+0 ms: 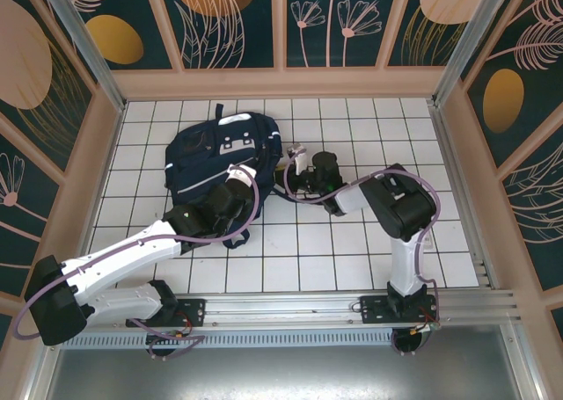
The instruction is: Pack the student bag
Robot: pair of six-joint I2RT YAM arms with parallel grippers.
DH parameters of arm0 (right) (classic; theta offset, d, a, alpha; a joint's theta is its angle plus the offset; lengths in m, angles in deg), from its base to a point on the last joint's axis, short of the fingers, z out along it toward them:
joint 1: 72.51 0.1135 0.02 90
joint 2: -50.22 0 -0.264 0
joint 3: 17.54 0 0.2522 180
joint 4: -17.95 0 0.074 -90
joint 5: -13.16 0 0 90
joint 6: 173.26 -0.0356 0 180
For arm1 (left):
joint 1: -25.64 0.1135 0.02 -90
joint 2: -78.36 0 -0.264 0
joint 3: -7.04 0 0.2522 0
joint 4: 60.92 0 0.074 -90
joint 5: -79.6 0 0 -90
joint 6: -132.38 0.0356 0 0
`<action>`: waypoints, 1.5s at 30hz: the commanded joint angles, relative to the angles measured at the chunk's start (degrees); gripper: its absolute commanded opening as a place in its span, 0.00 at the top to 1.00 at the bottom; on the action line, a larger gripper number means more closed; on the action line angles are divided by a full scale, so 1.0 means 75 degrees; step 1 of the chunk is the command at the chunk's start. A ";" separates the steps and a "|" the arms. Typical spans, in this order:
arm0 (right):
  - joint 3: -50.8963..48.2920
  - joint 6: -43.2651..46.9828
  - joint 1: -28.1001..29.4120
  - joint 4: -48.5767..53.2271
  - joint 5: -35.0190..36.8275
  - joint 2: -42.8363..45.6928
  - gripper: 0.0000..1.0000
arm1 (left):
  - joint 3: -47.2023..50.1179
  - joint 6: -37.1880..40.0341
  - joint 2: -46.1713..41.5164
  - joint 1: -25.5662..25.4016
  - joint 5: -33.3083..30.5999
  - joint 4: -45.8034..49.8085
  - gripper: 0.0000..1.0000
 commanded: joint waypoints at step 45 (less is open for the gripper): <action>-0.2907 0.0019 0.2548 0.0423 0.2941 0.3543 1.00 | -0.0555 -0.1172 0.0519 0.0656 0.2410 -0.2001 0.44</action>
